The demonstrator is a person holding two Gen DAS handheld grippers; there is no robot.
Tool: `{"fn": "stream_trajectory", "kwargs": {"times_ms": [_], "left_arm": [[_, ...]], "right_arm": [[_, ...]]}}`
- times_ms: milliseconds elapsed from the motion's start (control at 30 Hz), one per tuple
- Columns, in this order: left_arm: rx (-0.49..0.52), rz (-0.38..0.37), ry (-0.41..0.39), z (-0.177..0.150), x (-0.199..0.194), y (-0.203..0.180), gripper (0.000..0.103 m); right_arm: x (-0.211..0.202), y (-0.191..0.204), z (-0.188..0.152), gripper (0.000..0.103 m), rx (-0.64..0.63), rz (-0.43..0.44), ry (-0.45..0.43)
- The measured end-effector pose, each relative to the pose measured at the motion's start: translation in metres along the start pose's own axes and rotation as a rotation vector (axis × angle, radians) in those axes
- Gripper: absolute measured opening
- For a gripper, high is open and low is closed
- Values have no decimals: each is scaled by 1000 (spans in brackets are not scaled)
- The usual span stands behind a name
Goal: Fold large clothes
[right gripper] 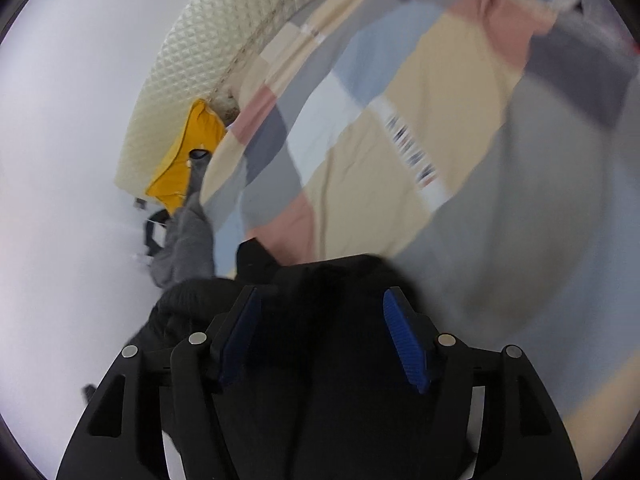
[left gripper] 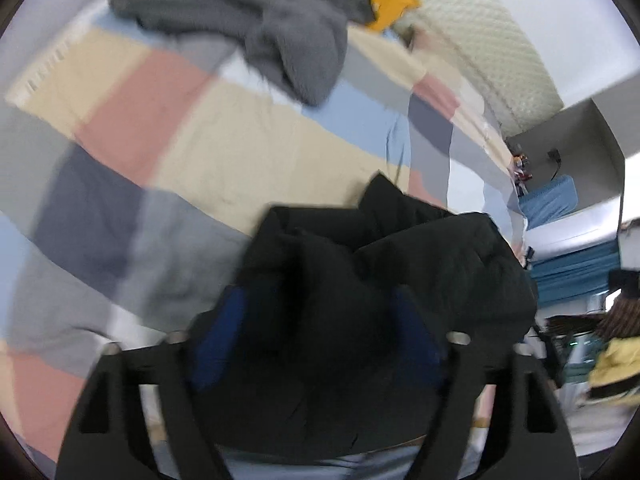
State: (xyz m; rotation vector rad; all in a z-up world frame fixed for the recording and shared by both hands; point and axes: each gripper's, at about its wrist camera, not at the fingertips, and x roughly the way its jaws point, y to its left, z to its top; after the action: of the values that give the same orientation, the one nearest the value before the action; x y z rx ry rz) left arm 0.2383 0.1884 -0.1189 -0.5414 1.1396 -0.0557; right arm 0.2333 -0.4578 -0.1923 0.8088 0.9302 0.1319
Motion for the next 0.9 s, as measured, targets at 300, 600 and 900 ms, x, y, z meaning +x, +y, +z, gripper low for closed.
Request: {"fn": "stream_trajectory", "kwargs": {"times_ms": [300,600,900], "left_arm": [[275,58,-296,-49,-41,-76,79],[525,163,-280,-67,79,-150,79],[457,262,-185,-34,153,-157,80]], "right_arm": [[-18,109,-41,68,-298,-57,-125],[96,164,-116,72,-481,-58,14],[161,169,-110,83,-604,-240,-93]]}}
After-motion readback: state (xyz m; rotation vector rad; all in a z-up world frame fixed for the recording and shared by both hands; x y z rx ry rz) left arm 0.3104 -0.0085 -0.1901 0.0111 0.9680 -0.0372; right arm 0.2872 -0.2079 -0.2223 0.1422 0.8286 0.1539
